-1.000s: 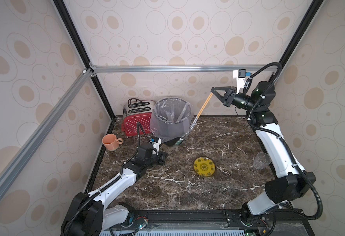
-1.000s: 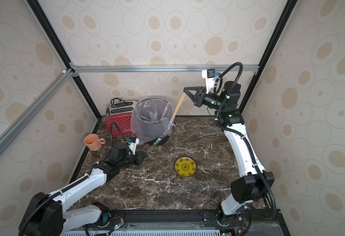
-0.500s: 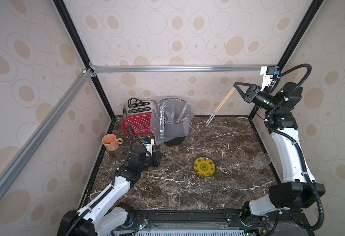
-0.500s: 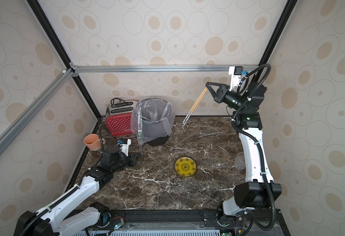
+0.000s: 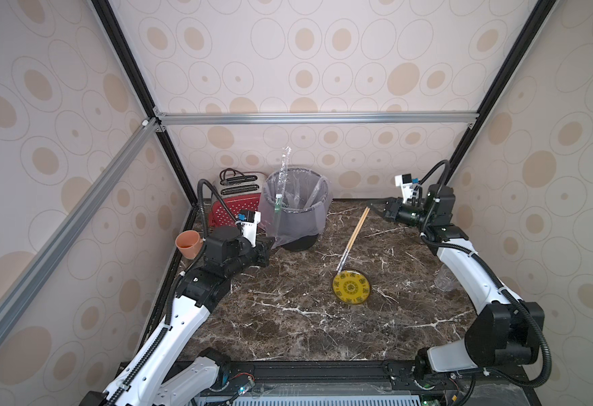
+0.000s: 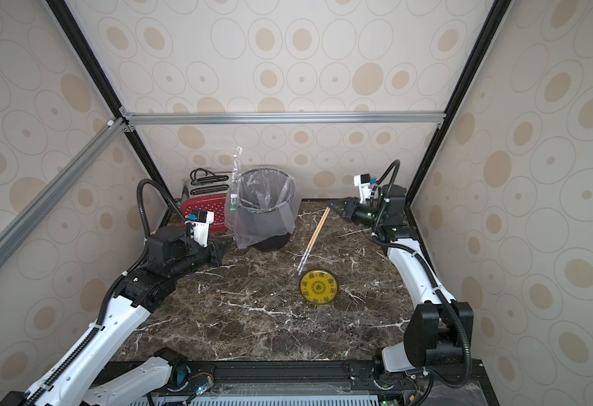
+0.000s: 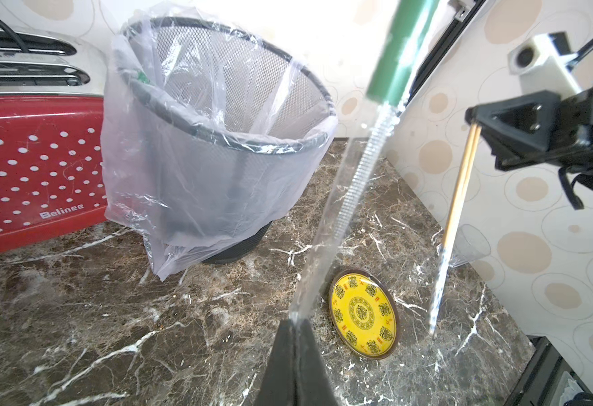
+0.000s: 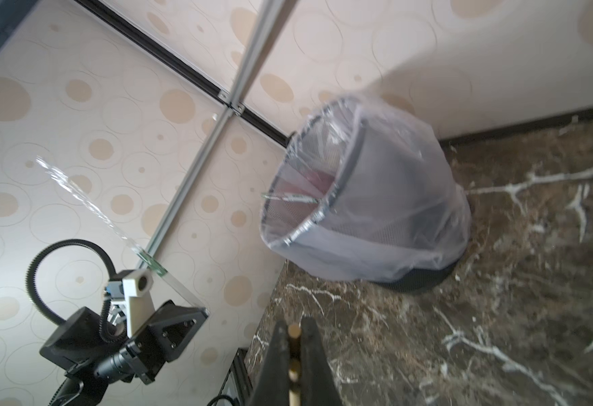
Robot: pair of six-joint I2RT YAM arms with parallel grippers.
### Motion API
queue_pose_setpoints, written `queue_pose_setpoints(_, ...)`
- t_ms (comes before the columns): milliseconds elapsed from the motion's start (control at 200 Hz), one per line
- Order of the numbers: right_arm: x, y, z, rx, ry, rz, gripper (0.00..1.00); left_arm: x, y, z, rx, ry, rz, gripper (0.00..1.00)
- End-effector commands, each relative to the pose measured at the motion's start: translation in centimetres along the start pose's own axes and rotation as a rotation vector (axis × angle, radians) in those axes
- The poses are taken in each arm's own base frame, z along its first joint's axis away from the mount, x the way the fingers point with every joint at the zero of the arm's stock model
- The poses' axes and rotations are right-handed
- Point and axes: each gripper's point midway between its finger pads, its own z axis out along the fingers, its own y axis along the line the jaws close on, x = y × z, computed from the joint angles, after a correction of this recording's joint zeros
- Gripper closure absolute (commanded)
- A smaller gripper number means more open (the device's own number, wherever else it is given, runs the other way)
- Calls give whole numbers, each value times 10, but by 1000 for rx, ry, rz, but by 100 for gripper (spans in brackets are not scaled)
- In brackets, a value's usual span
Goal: Remove the packaging of disposable chopsticks
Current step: Place the disposable chopsticks on the plate.
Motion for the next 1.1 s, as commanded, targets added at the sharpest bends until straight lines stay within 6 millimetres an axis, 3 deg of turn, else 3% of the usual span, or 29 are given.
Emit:
queue_pose_setpoints(0,23,-33,5,39,21,73,100,5,0,3,4,47,35,100)
queue_pose_setpoints(511,107,-180,27,190,147,276,100,10,-3,11,36,65,57,100)
queue_pose_setpoints(636,119,-202,31,216,173,285,100,11,-4,13,45,69,60,100)
queue_pose_setpoints(826,121,-228,30,273,182,282,100,14,-5,13,57,75,59,100)
queue_pose_setpoints(1097,129,-246,34,291,211,288,95,15,-5,15,60,81,63,100)
